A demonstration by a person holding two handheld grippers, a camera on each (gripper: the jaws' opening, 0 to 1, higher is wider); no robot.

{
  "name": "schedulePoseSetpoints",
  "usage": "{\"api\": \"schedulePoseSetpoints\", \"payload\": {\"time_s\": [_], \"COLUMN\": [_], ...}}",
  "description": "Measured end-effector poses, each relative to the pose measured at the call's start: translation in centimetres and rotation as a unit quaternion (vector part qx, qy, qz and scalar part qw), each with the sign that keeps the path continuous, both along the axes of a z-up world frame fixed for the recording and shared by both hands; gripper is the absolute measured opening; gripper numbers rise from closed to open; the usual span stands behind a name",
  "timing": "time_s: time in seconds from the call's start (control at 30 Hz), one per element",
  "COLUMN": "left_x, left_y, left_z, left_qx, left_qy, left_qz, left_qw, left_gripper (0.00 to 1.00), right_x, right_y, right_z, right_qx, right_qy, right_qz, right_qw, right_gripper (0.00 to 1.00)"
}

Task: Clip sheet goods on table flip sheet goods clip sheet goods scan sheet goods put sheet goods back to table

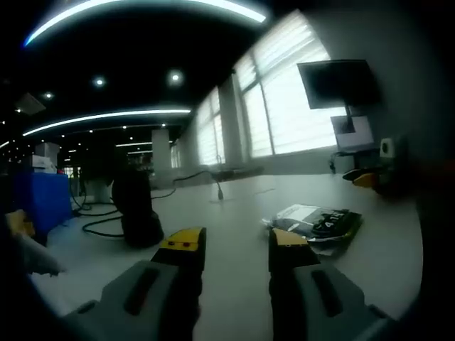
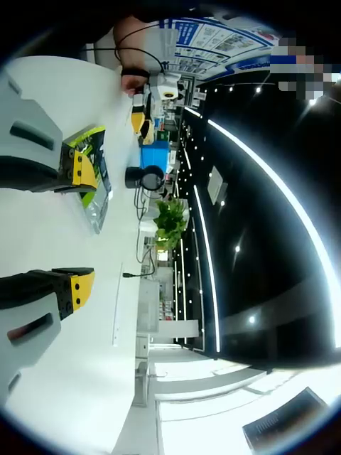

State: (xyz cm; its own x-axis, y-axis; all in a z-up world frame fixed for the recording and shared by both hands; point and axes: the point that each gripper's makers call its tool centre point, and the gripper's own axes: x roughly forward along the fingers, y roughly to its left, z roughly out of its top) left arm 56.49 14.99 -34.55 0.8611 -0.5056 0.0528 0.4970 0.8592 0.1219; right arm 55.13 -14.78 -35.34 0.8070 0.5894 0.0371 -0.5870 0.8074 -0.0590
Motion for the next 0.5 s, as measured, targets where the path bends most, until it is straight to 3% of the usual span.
{"api": "schedulePoseSetpoints", "payload": {"time_s": [0.2, 0.5], "left_x": [0.26, 0.27], "left_y": [0.24, 0.28], "left_z": [-0.15, -0.12], "left_qx": [0.011, 0.004], "left_qy": [-0.003, -0.002], "left_qz": [0.004, 0.002], "left_qw": [0.9999, 1.0000], "left_gripper": [0.36, 0.39], "right_x": [0.10, 0.07], "right_y": [-0.04, -0.01], "right_z": [-0.11, -0.17], "right_qx": [-0.002, -0.004], "right_qy": [0.002, 0.002], "right_qz": [-0.001, -0.002], "right_qw": [1.0000, 1.0000], "right_gripper": [0.39, 0.38]}}
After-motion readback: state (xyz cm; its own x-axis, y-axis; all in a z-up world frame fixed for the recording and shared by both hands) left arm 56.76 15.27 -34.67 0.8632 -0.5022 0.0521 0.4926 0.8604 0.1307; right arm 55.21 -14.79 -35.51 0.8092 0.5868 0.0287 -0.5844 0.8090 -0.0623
